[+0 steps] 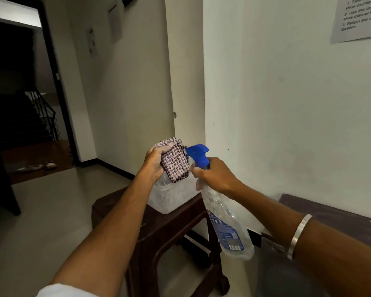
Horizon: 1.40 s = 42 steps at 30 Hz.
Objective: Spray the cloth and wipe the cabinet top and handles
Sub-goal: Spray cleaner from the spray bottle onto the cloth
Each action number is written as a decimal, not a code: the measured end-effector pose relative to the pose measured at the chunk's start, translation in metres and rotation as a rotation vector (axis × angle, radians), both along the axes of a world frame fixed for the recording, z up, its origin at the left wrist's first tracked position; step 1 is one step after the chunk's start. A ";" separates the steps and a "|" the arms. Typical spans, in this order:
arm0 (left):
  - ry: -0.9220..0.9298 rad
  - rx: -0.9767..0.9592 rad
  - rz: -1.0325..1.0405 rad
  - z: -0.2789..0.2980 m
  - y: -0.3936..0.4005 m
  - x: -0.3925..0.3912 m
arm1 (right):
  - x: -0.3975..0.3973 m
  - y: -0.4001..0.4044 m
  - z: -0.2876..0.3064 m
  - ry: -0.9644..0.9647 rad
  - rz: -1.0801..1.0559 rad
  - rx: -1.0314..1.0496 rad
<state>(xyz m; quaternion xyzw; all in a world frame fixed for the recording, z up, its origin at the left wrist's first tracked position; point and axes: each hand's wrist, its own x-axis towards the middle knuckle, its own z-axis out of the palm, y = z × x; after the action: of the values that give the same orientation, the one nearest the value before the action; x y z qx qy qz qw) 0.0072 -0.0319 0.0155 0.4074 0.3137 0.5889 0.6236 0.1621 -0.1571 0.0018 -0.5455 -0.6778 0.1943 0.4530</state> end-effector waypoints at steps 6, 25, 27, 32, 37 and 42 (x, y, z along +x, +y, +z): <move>0.010 0.016 -0.004 0.001 0.004 -0.001 | -0.009 0.013 0.016 -0.040 0.013 0.032; -0.013 0.039 -0.005 0.005 0.030 -0.019 | -0.028 0.044 0.033 -0.088 0.068 0.003; -0.028 0.042 -0.019 0.004 0.033 -0.019 | -0.025 0.048 0.033 -0.078 0.064 0.011; -0.025 0.053 -0.052 -0.001 0.037 -0.019 | -0.019 0.061 0.037 -0.076 0.008 0.034; -0.007 0.064 -0.040 -0.002 0.043 -0.022 | -0.015 0.072 0.040 -0.129 0.036 -0.010; 0.029 0.059 -0.033 0.001 0.048 -0.024 | -0.010 0.084 0.058 -0.153 0.069 0.011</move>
<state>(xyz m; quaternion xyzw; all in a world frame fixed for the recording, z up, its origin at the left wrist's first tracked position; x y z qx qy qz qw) -0.0166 0.0159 0.0166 0.4392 0.2983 0.5818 0.6162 0.1524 -0.0734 0.0597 -0.5327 -0.7298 0.1635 0.3960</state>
